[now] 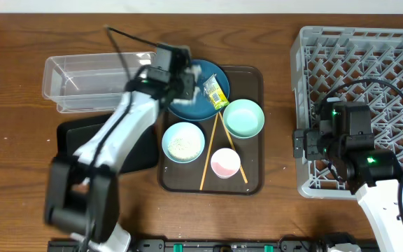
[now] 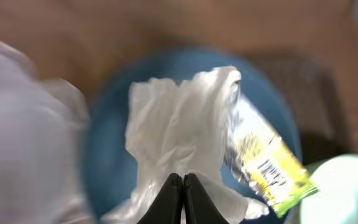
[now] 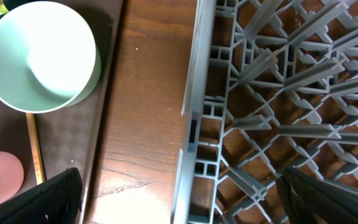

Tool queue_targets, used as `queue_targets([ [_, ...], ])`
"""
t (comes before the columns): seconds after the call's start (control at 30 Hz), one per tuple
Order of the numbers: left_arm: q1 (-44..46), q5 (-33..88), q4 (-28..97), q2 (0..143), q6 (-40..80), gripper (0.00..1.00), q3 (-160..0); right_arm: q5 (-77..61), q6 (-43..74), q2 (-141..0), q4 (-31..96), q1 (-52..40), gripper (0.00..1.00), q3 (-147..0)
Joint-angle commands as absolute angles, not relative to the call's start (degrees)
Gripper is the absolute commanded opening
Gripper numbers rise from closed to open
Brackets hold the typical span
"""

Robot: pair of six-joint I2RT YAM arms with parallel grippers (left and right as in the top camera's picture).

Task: Sort waste into correct bins and load items into the dishwasher rack
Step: 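Grasp the tissue with the left gripper and lift it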

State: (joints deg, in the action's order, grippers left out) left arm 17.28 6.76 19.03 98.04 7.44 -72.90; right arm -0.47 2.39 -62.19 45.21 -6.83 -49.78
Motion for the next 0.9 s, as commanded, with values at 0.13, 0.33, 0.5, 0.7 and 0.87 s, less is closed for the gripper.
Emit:
queue_targets([
  [0.13,11.73,1.06,16.49,92.71,7.33,0.06,-73.87,-0.71,2.98,-61.89,45.28,-7.90,0.99,-51.00],
  [0.33,5.74,-0.75,13.74,92.62,7.33,0.06,-73.84,-0.71,2.98,-61.89,45.36,-7.90,0.99,-51.00],
  [0.5,3.64,-0.64,13.67,92.79,7.33,0.45,-73.84,-0.71,2.98,-61.89,45.23,-7.90,0.99,-51.00],
  [0.7,5.32,7.84,15.38,92.84,9.26,0.59,-73.60,-0.71,2.98,-61.89,45.30,-7.90,0.99,-51.00],
  [0.87,9.78,10.13,17.28,94.26,14.59,0.65,-72.79,-0.71,2.98,-61.89,45.28,-7.90,0.99,-51.00],
])
